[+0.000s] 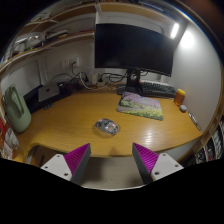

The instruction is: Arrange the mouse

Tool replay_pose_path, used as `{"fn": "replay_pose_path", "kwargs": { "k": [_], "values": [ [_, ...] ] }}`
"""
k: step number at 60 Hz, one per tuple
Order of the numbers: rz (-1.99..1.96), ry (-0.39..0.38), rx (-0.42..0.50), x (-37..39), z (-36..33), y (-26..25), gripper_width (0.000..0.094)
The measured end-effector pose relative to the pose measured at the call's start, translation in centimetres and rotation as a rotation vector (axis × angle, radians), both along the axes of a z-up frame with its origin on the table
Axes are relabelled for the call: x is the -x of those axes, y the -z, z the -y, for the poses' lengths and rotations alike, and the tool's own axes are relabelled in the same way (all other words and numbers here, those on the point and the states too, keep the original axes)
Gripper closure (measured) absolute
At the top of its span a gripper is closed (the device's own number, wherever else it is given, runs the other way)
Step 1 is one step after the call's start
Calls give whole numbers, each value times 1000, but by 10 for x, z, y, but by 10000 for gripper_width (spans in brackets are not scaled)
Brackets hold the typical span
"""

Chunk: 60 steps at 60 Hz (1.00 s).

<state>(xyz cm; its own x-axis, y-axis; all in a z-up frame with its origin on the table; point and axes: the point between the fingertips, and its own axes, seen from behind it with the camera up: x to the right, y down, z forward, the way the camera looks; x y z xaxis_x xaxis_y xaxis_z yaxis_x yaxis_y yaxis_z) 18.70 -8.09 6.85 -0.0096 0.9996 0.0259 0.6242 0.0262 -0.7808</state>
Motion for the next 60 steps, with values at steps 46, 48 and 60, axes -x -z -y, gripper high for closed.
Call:
{"fn": "replay_pose_path", "kwargs": {
  "k": [46, 48, 60],
  "values": [
    [-30, -14, -22, 134, -4, 74, 73],
    [-32, -19, -23, 139, -5, 74, 75],
    [-38, -20, -33, 169, -14, 75, 77]
  ]
}}
